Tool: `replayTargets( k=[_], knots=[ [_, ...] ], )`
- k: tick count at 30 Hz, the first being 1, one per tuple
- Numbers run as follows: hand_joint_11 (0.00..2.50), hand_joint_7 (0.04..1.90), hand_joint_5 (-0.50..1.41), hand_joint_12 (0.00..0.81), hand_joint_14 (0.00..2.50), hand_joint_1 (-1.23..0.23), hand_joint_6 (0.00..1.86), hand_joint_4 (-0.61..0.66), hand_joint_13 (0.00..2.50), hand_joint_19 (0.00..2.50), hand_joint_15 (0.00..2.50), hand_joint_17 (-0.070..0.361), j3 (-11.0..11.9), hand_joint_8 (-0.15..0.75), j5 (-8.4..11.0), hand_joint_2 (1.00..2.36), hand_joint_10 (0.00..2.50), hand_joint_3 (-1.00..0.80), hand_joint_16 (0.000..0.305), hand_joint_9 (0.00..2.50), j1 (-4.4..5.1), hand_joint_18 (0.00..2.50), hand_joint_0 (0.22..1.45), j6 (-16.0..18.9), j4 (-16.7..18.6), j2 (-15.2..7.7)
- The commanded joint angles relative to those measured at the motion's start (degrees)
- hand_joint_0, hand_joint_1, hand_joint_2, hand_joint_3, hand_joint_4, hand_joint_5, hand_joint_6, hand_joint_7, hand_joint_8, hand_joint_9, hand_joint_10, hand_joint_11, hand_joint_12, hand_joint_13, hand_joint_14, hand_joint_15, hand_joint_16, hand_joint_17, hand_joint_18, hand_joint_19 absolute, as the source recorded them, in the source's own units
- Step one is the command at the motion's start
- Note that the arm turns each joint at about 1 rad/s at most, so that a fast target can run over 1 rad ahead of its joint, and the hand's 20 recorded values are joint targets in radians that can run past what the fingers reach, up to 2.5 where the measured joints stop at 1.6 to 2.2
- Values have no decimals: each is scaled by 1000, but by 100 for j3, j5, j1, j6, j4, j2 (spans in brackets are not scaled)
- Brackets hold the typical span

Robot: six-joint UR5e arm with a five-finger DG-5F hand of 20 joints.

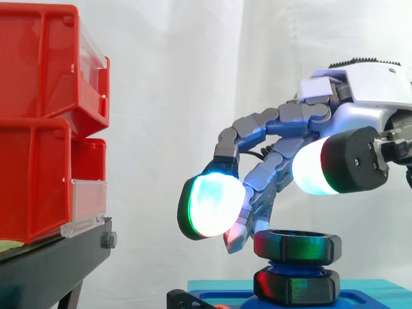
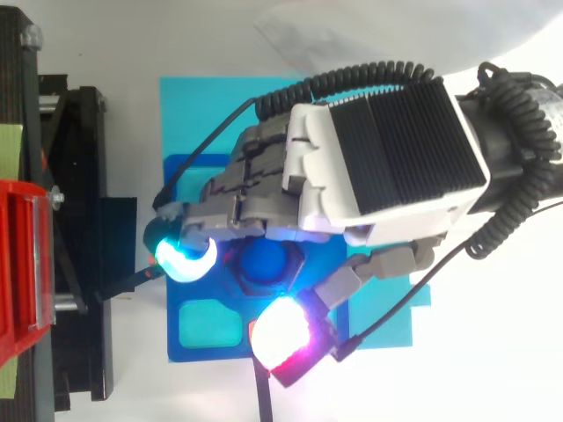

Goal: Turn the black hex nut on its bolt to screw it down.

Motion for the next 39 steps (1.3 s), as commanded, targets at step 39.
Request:
replayTargets(
  k=[39],
  knots=[
    [408, 1120, -80, 356, 10, -483, 502, 356, 693, 597, 256, 117, 0, 337, -270, 1000, 9, -500, 52, 744, 92, 690, 548, -695, -138, 0]
  ],
)
